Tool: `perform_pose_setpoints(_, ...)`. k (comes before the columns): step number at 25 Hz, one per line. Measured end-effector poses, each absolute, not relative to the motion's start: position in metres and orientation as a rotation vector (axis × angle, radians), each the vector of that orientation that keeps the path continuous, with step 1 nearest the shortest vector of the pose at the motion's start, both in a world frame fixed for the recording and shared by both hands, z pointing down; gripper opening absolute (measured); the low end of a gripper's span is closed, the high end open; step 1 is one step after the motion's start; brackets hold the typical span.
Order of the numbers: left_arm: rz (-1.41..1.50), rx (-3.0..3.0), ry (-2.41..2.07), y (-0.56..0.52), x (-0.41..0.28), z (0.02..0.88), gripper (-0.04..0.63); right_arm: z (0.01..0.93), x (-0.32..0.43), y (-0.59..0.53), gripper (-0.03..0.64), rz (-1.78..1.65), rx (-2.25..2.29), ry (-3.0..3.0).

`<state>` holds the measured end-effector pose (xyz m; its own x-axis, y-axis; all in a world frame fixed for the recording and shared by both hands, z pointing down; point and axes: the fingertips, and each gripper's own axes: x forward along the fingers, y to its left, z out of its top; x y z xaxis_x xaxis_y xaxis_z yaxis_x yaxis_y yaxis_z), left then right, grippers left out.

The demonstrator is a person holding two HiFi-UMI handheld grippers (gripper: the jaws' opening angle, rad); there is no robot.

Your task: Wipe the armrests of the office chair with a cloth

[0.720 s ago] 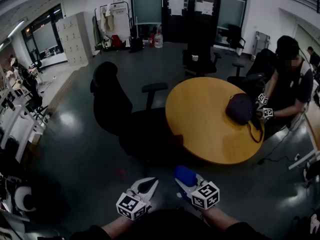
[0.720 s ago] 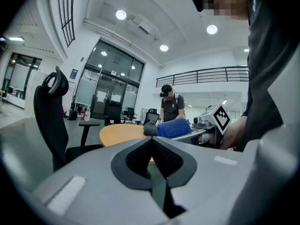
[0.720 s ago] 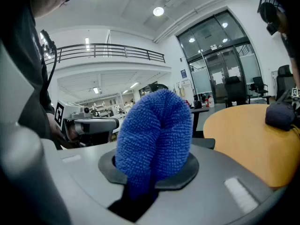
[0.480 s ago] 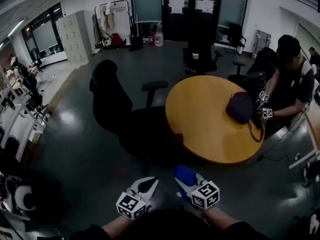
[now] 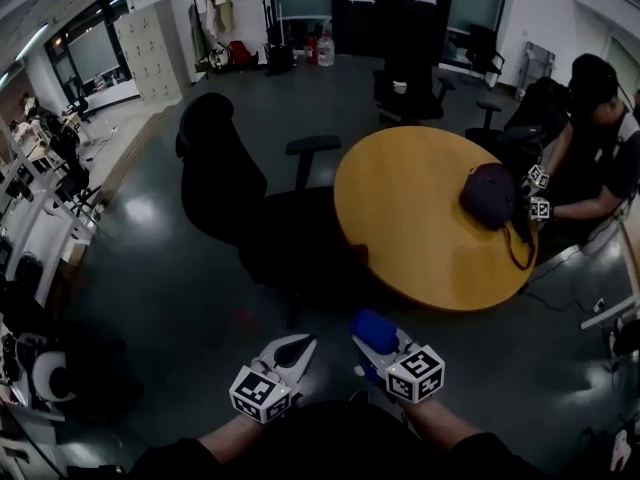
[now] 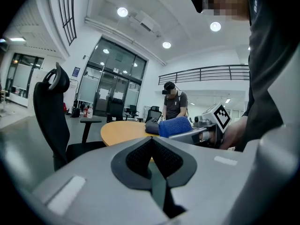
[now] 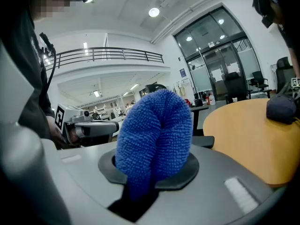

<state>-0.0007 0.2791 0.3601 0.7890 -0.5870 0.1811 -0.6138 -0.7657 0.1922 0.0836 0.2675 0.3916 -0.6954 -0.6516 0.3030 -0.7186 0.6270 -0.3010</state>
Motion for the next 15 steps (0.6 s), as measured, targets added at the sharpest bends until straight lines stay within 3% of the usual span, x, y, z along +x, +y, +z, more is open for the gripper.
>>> perform_pose_setpoints(15, 0.184, 2.699, -1.125, 0.263, 0.035, 0.349, 0.014, 0.393, 0.147, 0.249, 0.106, 0.602, 1.117, -2.733)
